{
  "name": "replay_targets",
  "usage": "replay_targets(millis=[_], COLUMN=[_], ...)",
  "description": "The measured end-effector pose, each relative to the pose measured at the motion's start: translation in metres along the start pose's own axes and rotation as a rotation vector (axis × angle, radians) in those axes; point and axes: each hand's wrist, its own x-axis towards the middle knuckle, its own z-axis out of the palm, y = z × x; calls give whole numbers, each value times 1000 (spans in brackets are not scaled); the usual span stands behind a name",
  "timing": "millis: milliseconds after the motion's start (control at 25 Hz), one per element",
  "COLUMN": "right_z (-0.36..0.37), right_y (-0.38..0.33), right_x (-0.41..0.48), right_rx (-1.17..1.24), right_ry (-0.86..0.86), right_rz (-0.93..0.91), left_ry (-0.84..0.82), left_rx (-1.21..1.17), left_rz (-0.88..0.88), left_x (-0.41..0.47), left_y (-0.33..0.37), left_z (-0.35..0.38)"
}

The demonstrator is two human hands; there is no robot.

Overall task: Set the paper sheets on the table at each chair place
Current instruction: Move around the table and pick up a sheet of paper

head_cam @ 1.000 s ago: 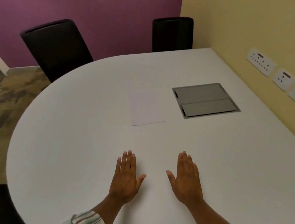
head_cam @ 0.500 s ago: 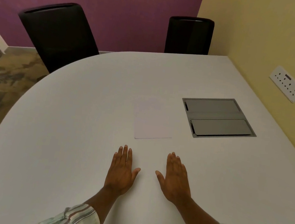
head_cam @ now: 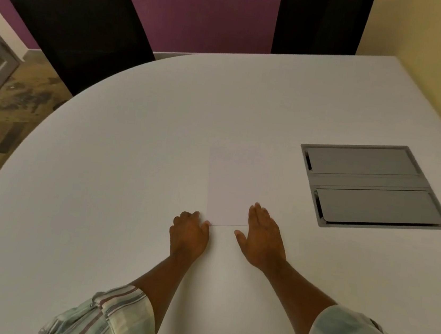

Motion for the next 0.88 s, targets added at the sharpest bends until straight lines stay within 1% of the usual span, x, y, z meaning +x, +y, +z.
replay_targets(millis=[120,280,440,600,720,800,880], right_z=[7,20,27,26,25,24,23], right_y=[6,9,7,7,8,9,10], right_x=[25,34,35,36,36,36,36], right_rx=[-22,-65,-91,-79,-62,-56,-46], right_ry=[-32,-98,-85,-97,-93,-90,-91], right_rz=[-16,3,28,37,29,23,21], left_ry=[-12,3,78,148,154,141,112], left_rx=[-14,-81,-335,-555,-795,-880,-918], left_rz=[-63,-92,-237,-290,-366,-431,-459], left_x=[19,24,25,32,40,54,72], left_y=[7,22,37,46,53,55,58], left_z=[7,21,24,20,13,7,-2])
